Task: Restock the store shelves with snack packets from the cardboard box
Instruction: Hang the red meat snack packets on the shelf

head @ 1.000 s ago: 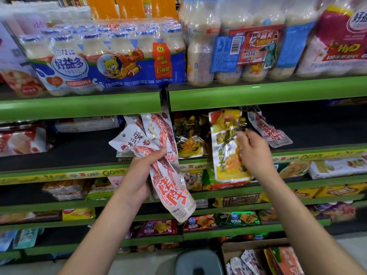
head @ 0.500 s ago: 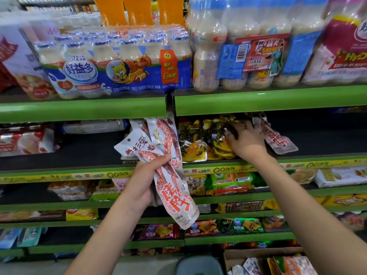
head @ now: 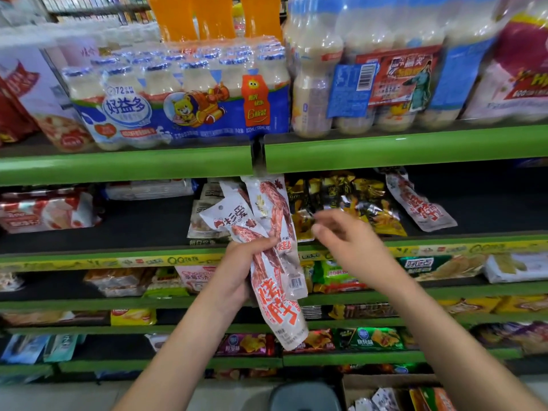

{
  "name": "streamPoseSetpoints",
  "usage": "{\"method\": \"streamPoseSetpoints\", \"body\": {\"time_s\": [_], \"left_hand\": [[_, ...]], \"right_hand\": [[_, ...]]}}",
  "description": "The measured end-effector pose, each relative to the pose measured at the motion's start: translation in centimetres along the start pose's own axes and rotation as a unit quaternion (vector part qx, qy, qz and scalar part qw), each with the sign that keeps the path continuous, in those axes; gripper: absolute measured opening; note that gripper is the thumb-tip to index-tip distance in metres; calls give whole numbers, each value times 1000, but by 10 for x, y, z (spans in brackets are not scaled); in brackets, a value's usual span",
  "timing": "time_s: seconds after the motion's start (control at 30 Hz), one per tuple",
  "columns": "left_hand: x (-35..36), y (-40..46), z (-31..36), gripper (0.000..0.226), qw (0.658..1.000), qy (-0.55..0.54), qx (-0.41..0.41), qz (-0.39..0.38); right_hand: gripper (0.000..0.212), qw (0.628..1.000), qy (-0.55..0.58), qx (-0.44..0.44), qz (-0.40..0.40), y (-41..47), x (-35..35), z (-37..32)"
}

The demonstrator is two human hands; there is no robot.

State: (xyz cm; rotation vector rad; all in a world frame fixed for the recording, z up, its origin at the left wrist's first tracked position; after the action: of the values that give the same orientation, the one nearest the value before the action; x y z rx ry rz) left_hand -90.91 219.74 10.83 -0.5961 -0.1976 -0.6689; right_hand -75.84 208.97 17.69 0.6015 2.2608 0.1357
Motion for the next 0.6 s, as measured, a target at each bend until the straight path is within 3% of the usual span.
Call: {"method": "streamPoseSetpoints", "body": {"time_s": [0.1, 0.2, 0.27, 0.4, 0.6], "left_hand": [[10, 4, -6, 31, 1000, 7, 4, -10], [19, 5, -13, 20, 1000, 20, 5, -18], [26, 4, -19, 15, 999, 30, 5, -21], [41, -1, -32, 20, 999, 36, -3, -18], [58, -13, -40, 31, 998, 69, 0, -10]], "right_hand": [[21, 988, 130, 43, -70, -19, 37, -4], [13, 973, 216, 69, -38, -29, 43, 3], [22, 965, 251, 73, -10, -35, 40, 8], [62, 959, 269, 70, 47, -44, 26, 16], [75, 950, 301, 44, 69, -56, 11, 28]]}}
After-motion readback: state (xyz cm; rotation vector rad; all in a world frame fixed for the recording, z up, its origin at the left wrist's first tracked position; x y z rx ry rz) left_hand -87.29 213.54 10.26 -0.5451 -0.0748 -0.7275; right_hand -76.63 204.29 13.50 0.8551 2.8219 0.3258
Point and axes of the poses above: each hand's wrist, its own y-axis towards the middle knuckle, its own x-axis out of the palm, z = x × y, the point moved 10 cm from there along y, towards the middle knuckle, and after that the axes turned 7 degrees about -x, right-handed, at the moved point
